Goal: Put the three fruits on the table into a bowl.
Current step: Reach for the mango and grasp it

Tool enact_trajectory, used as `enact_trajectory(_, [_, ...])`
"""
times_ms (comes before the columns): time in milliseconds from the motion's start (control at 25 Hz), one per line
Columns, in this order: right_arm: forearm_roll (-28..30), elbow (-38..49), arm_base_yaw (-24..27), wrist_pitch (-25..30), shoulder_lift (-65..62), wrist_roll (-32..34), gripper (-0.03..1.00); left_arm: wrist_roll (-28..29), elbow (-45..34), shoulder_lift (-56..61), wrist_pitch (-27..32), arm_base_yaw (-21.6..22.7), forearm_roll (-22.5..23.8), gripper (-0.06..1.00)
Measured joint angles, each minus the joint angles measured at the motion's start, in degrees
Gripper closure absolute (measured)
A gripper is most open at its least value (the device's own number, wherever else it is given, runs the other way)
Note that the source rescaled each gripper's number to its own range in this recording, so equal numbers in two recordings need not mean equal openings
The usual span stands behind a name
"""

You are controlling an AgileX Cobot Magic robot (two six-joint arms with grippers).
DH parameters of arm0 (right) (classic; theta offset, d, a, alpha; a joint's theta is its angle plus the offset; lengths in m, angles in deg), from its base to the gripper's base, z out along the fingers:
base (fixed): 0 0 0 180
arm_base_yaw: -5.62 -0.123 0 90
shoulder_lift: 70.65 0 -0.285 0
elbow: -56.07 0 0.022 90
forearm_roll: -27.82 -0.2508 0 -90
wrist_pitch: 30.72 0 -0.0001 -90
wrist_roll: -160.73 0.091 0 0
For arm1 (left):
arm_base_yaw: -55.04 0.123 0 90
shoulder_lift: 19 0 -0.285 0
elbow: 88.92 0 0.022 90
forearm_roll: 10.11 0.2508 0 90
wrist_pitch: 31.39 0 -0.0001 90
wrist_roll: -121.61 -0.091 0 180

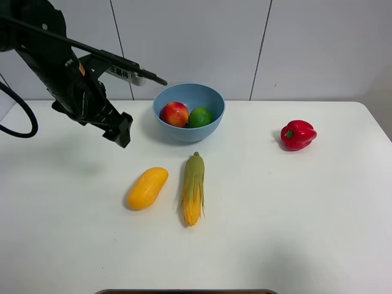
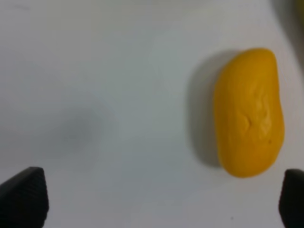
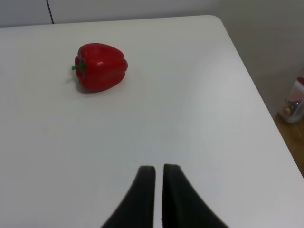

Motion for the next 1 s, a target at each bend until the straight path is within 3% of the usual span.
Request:
enact_trajectory(280, [0.0,0.0,0.0,0.0,0.0,0.0,0.97,0.0,-6.9,-0.4,-7.2,-1.3,-1.7,-0.06])
enact_trajectory(480, [0.0,0.0,0.0,0.0,0.0,0.0,0.97,0.0,-7.5,-3.8,-9.9,-4.0,-3.0,-0.06])
enact_trajectory(1000, [0.0,0.0,0.0,0.0,0.0,0.0,0.97,0.2,-7.5,-9.9,-15.4,-5.2,-6.1,-0.06])
